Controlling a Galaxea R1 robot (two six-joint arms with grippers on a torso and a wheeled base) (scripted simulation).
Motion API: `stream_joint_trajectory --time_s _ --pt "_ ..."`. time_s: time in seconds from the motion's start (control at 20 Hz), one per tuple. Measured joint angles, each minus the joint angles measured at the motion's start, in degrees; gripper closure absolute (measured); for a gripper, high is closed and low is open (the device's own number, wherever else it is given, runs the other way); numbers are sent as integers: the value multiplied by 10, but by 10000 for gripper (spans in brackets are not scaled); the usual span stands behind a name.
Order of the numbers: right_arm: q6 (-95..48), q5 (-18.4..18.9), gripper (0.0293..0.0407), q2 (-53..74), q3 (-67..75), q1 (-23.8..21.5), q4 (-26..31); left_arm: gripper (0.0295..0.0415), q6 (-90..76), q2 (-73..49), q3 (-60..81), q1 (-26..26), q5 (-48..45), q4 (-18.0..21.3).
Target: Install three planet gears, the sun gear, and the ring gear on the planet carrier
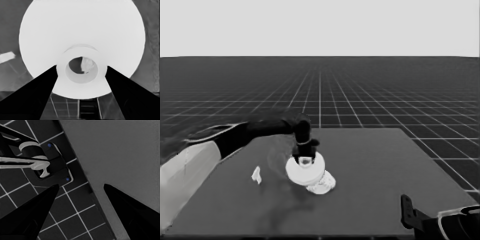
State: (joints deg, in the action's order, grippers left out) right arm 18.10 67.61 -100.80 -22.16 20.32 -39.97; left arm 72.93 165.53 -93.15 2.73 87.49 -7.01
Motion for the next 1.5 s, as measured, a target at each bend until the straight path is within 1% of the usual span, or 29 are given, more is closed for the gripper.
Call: stream_joint_trajectory --time_s 0.05,0.15,0.4,0.45,0.5,0.65,1.5 --pt "0 0 315 0 0 0 0 362 27 42 -7 -5 3 -5" --pt "0 0 315 0 0 0 0 362 45 82 -27 -10 6 -10" --pt "0 0 315 0 0 0 0 362 52 100 -40 -11 7 -12" --pt "0 0 315 0 0 0 0 362 45 103 -51 -32 2 -34" --pt "0 0 315 0 0 0 0 362 41 105 -58 -47 -2 -48" --pt "0 0 315 0 0 0 0 362 35 108 -69 -63 -7 -62" --pt "0 0 315 0 0 0 0 362 -19 108 -72 -75 -9 -65"
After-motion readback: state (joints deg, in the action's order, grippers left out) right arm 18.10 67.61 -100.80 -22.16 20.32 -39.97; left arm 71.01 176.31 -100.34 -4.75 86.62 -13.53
